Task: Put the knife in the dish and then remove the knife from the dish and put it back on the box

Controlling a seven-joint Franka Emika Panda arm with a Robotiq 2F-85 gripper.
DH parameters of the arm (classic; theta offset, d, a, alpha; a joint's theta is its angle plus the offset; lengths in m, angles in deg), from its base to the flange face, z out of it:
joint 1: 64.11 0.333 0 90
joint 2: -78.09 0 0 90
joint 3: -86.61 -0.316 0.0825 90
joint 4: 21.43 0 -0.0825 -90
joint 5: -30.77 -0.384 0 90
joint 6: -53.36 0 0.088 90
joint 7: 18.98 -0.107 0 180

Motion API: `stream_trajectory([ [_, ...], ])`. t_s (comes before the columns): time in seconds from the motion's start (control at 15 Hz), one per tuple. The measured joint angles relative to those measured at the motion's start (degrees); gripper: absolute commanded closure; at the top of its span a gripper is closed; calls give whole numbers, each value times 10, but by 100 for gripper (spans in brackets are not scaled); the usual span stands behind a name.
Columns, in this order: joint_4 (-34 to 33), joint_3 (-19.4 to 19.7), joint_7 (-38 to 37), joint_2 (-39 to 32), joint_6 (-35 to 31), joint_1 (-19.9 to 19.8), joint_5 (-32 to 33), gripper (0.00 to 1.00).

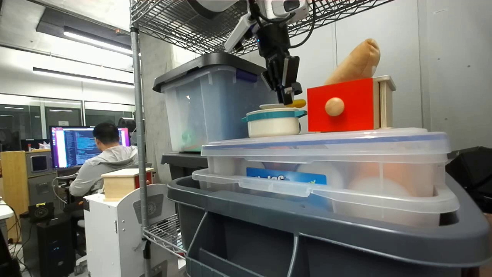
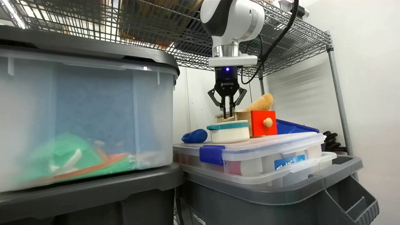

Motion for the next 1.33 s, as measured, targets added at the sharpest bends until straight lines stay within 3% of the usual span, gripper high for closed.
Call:
stream_trajectory([
  [0.8,-21,2,4,-11,-10,17,2,96],
  [1.33,-9,10,32,-13,-61,17,9,96],
])
